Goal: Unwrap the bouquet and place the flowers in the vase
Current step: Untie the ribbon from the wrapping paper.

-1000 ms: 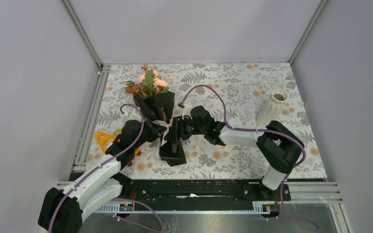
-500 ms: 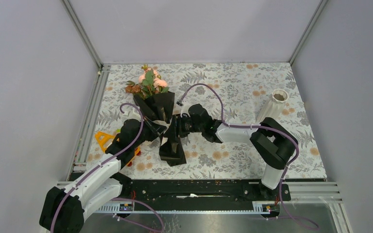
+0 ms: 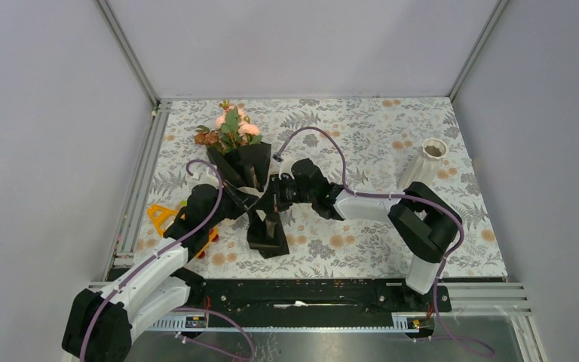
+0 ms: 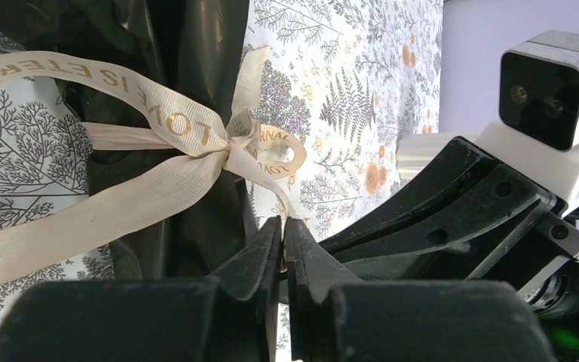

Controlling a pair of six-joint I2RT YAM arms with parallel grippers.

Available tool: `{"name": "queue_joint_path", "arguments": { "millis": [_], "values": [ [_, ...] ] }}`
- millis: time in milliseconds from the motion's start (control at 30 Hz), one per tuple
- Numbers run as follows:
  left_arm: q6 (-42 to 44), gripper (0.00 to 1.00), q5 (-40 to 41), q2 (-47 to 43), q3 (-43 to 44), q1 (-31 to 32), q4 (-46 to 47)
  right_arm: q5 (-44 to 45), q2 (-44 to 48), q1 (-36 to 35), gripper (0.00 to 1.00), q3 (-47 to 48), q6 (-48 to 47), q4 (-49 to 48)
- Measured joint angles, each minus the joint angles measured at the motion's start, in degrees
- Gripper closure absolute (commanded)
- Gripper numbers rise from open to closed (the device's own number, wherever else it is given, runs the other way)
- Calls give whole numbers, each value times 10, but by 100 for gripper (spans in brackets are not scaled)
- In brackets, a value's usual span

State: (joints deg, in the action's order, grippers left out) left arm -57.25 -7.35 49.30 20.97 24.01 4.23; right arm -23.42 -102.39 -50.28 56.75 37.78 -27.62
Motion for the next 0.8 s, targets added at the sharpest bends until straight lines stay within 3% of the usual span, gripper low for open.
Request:
{"name": "queue_joint_path", "arguments": {
  "millis": [200, 300, 633, 667, 700, 800],
  "values": [
    [13, 39, -2, -3, 0, -6, -7, -2, 0, 2, 100, 2, 11, 1],
    [27, 26, 0, -25, -2, -9, -18, -3, 0, 5, 100, 2, 21, 1],
    [95, 22, -19, -169, -40, -9, -41, -3, 0, 25, 100, 3, 84, 7],
    [102, 23, -31, -174, -45, -9, -39, -3, 0, 28, 89, 4, 92, 9],
    [107, 23, -41, -177, -50, -10, -37, -3, 0, 29, 100, 5, 98, 10],
    [116, 25, -71, -177, -63, -10, -22, -8, 0, 33, 100, 8, 119, 12]
  ]
}}
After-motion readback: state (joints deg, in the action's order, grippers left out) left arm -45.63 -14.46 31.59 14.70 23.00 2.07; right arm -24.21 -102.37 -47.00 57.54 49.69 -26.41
